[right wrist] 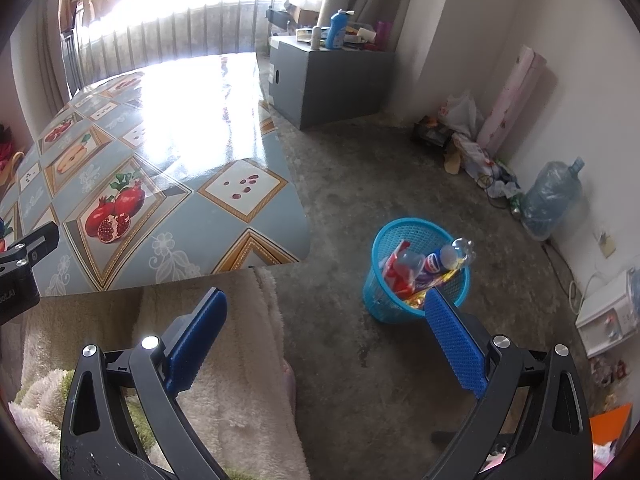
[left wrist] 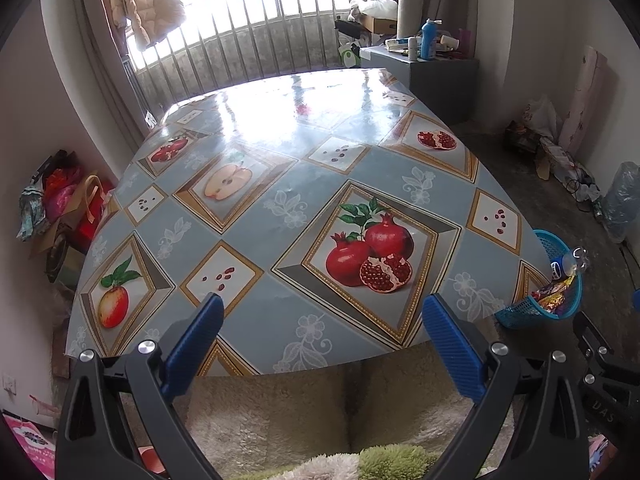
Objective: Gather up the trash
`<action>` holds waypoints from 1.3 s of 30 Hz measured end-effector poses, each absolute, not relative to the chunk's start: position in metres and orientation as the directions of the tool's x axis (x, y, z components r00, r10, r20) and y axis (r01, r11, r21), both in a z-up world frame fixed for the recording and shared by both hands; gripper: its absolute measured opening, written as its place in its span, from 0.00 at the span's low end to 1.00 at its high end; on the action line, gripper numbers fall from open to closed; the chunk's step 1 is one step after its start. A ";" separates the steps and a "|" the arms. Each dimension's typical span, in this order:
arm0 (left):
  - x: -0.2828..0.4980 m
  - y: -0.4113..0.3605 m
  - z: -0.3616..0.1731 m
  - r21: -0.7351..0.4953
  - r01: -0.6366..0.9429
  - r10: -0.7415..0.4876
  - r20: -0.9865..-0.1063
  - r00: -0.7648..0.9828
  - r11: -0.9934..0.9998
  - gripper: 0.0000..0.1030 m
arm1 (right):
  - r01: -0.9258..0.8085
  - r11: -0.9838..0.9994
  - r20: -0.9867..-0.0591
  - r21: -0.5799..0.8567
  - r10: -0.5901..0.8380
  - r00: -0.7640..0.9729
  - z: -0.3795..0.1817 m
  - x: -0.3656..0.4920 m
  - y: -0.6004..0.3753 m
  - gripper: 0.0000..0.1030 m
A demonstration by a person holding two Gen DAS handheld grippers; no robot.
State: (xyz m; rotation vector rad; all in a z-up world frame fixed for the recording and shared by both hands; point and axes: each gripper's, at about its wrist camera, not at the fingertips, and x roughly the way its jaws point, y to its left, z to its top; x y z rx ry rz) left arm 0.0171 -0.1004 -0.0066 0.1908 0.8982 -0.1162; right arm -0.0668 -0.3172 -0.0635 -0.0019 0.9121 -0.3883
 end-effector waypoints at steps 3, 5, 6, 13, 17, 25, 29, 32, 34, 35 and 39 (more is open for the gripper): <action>0.017 -0.100 -0.007 0.117 0.180 -0.020 -0.786 0.618 0.977 0.95 | 0.325 0.931 -0.769 -0.164 -0.327 0.550 -0.062 -0.066 -0.317 0.92; 0.018 -0.100 -0.006 0.116 0.180 -0.020 -0.786 0.618 0.977 0.95 | 0.324 0.932 -0.768 -0.165 -0.327 0.551 -0.061 -0.065 -0.317 0.92; 0.018 -0.100 -0.007 0.117 0.181 -0.021 -0.786 0.618 0.977 0.95 | 0.324 0.932 -0.768 -0.165 -0.327 0.551 -0.061 -0.065 -0.317 0.92; 0.018 -0.099 -0.006 0.116 0.180 -0.020 -0.786 0.618 0.977 0.95 | 0.322 0.932 -0.767 -0.165 -0.327 0.553 -0.060 -0.063 -0.315 0.92; 0.018 -0.098 -0.006 0.117 0.179 -0.019 -0.787 0.617 0.977 0.95 | 0.316 0.934 -0.766 -0.167 -0.325 0.555 -0.060 -0.062 -0.314 0.92; 0.018 -0.097 -0.006 0.116 0.179 -0.020 -0.787 0.617 0.977 0.95 | 0.313 0.935 -0.766 -0.167 -0.323 0.556 -0.060 -0.061 -0.312 0.92; 0.019 -0.097 -0.007 0.116 0.180 -0.020 -0.787 0.617 0.977 0.95 | 0.313 0.935 -0.766 -0.166 -0.323 0.556 -0.060 -0.061 -0.312 0.92; 0.019 -0.097 -0.007 0.116 0.180 -0.020 -0.787 0.617 0.977 0.95 | 0.313 0.935 -0.766 -0.167 -0.323 0.555 -0.061 -0.061 -0.311 0.92; 0.019 -0.097 -0.007 0.116 0.180 -0.020 -0.787 0.617 0.977 0.95 | 0.314 0.935 -0.766 -0.166 -0.323 0.556 -0.060 -0.061 -0.311 0.92; 0.019 -0.097 -0.007 0.116 0.180 -0.020 -0.787 0.617 0.977 0.95 | 0.314 0.935 -0.766 -0.167 -0.323 0.556 -0.061 -0.061 -0.311 0.92; 0.019 -0.096 -0.007 0.116 0.180 -0.020 -0.787 0.616 0.977 0.95 | 0.313 0.935 -0.766 -0.165 -0.322 0.556 -0.061 -0.061 -0.311 0.92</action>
